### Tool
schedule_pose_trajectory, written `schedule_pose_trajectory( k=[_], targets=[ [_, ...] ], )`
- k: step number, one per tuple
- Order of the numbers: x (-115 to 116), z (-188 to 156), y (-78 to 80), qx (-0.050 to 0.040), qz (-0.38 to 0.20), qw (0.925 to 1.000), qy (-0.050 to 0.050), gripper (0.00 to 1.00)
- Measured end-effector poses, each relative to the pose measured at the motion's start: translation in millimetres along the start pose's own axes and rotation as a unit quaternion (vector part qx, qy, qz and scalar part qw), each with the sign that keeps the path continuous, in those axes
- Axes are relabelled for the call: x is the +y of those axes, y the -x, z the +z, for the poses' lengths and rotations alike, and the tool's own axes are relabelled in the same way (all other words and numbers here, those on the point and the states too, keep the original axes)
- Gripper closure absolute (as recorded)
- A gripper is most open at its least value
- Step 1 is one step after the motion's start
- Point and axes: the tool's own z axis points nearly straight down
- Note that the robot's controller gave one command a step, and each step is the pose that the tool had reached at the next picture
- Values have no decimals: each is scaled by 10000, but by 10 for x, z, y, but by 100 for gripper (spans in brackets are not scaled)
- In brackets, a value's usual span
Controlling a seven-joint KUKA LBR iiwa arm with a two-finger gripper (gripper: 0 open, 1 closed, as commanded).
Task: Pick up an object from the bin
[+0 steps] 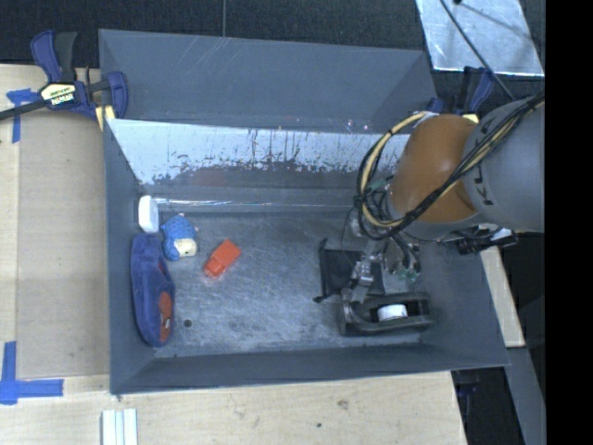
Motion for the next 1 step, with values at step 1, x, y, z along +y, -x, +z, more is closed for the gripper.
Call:
schedule_pose_trajectory(
  k=[1],
  targets=[
    [-3, -3, 6, -5, -16, 10000, -1, 0]
  ],
)
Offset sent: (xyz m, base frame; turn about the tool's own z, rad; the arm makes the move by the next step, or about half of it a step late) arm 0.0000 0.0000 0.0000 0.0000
